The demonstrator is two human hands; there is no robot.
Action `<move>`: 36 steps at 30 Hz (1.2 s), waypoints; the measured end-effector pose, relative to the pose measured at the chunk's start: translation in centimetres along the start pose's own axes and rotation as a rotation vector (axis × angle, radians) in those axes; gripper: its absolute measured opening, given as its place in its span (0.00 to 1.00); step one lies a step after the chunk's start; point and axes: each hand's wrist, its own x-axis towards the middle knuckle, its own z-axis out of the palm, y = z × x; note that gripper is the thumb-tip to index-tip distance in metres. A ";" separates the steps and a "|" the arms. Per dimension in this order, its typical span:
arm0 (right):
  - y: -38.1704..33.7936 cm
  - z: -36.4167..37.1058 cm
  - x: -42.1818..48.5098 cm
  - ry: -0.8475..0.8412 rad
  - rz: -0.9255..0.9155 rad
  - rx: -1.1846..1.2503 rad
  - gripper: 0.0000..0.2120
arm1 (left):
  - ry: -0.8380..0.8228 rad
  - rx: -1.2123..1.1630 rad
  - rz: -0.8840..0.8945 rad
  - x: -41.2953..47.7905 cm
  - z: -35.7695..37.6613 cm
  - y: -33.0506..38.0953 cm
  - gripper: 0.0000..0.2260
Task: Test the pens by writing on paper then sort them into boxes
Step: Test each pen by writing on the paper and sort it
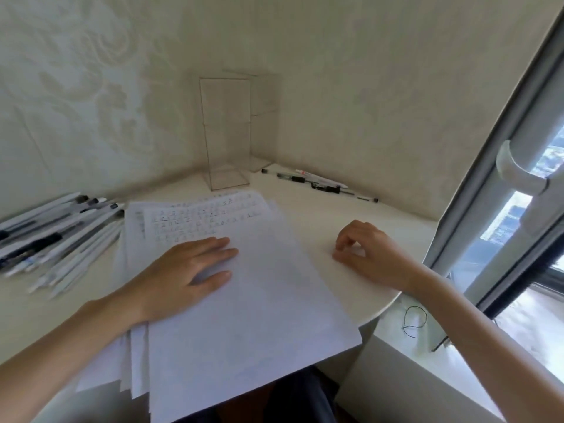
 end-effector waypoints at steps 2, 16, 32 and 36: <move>-1.1 0.0 0.8 0.030 0.016 0.024 0.03 | 0.032 -0.020 0.001 -0.1 0.0 -0.1 0.37; -13.4 7.3 11.4 -0.141 -0.364 0.045 0.15 | 0.416 0.067 -0.201 -0.9 -2.5 -3.5 0.21; -12.8 7.5 11.1 -0.122 0.007 0.907 0.11 | 0.594 0.045 -0.125 -0.7 -2.0 -3.5 0.12; -12.9 7.7 11.6 -0.160 0.035 1.285 0.08 | 0.544 -0.038 -0.050 -0.7 -1.6 -3.0 0.09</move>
